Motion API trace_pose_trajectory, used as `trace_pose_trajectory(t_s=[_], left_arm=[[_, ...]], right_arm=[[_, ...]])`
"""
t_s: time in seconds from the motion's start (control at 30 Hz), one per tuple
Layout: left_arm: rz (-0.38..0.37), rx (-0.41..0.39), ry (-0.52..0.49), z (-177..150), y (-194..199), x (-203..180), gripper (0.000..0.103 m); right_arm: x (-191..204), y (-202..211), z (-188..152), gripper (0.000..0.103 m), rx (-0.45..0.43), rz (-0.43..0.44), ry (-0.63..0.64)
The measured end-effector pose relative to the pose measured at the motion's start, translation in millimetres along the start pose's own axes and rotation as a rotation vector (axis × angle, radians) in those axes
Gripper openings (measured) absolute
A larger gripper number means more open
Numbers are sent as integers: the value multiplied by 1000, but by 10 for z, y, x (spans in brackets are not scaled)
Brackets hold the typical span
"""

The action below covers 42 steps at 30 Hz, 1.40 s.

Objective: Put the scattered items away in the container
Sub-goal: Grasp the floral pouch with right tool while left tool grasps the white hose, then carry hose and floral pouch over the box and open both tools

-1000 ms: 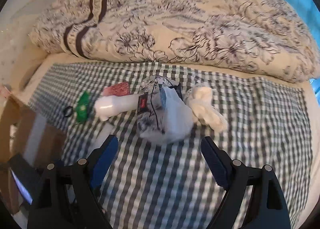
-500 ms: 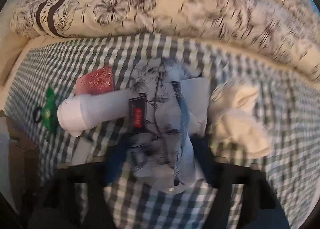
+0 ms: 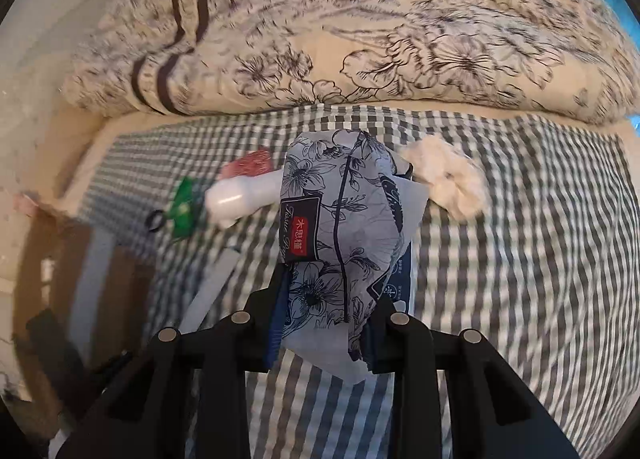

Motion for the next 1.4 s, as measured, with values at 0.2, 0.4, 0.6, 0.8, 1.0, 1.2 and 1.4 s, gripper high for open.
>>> trace_pose_trajectory(t_s=[0.2, 0.4, 0.6, 0.8, 1.0, 1.2, 1.4], left_arm=[[-2, -85, -33, 49, 574, -192, 12], [-10, -198, -59, 103, 1242, -393, 12], [10, -286, -49, -49, 1880, -369, 12], [15, -333, -29, -261, 2322, -206, 12], [31, -372, 3, -307, 2734, 186, 12], [75, -408, 61, -208, 3006, 744, 12], [111, -383, 113, -60, 2912, 1319, 12]], right_arm=[[-78, 570, -261, 30, -45, 59, -31], [-91, 1239, -400, 30, -121, 68, -31], [72, 1767, -671, 30, -176, 93, -12], [357, 2042, -991, 30, -182, 113, 10], [896, 2260, -1097, 30, -188, 155, 68], [1617, 2336, -1013, 30, -178, 215, 154], [2342, 2194, -864, 30, -144, 275, 223]])
Point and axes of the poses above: each gripper's, at about its wrist camera, not at the fingertips, and y roughly against the way its jaws point, x to its left, z to its top, the point moved 8 cm from there along -y, roughly the way its jaws point, and after that the axes turned 14 degrees about -z, right-handed, at the moved point
